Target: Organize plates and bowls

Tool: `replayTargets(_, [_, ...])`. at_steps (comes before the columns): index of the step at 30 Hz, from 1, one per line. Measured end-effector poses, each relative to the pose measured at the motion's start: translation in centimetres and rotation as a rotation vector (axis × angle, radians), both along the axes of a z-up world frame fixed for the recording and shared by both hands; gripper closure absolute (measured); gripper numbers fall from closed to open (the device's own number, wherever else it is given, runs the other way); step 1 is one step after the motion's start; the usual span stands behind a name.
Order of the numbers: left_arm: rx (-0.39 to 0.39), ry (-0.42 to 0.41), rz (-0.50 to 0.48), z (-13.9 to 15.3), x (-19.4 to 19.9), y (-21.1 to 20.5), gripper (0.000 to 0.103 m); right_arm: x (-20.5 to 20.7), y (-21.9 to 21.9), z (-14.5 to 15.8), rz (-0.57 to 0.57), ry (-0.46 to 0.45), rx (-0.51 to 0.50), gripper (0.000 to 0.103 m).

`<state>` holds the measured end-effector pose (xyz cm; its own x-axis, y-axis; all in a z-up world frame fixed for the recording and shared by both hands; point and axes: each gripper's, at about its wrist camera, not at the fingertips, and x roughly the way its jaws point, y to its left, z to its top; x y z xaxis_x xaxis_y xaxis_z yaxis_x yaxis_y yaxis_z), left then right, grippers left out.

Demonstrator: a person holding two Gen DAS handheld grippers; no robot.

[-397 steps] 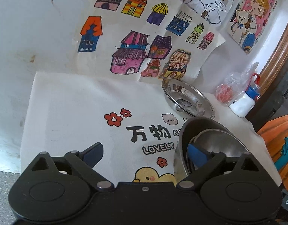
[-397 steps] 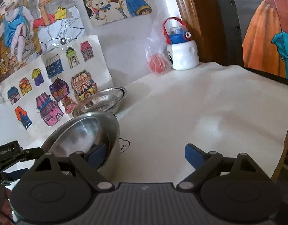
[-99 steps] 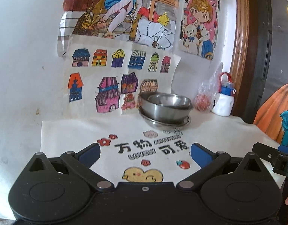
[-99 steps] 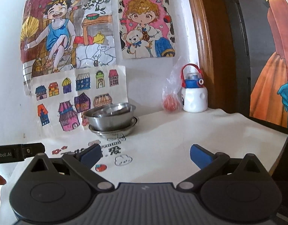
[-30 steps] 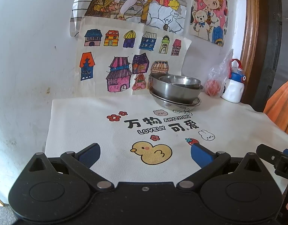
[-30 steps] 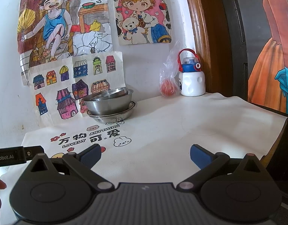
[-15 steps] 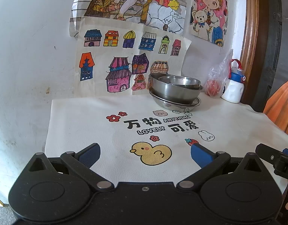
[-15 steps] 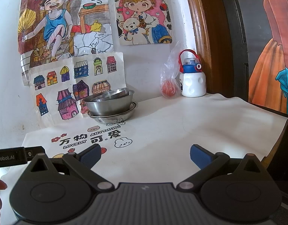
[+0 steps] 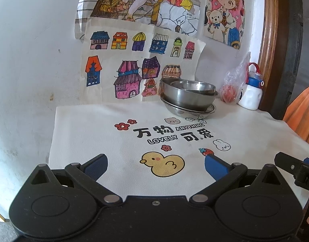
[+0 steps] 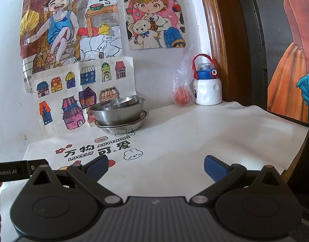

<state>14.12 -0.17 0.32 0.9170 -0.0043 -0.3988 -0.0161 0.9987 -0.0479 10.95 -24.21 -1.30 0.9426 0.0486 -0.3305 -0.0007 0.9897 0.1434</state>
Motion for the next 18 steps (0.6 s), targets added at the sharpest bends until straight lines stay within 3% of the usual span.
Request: replayTargets(18, [-0.002,-0.006,0.007,-0.05,0.12,0.17,0.001,0.45,0.61,0.34,0.008,0.006,-0.005,0.000])
